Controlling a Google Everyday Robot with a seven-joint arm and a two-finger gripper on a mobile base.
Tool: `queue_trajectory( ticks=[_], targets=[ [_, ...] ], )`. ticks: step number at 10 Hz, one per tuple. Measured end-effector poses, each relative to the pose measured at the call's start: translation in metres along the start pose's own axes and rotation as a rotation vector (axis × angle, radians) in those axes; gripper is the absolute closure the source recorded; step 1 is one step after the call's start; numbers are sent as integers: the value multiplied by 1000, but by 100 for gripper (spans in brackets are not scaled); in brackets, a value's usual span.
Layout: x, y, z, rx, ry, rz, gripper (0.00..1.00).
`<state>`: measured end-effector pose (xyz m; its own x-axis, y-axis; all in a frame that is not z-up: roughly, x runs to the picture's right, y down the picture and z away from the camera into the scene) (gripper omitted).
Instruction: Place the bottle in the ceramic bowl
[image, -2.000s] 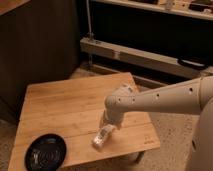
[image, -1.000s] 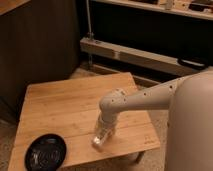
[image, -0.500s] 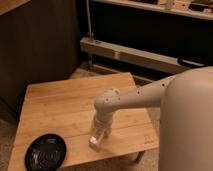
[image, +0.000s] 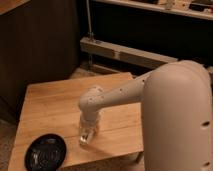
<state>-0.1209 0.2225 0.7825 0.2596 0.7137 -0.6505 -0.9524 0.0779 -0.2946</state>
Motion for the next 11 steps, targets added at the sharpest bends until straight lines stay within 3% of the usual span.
queue_trajectory(
  ticks=[3,5,8,9,11],
  targets=[
    [3,15,21,21,83,-54,80],
    [5,13,25,25,95,-55,96],
    [6,12,24,28,93,-56,100],
    [8,10,20,46,78,-55,100],
    [13,16,-6,61,-7,-69,100]
  ],
)
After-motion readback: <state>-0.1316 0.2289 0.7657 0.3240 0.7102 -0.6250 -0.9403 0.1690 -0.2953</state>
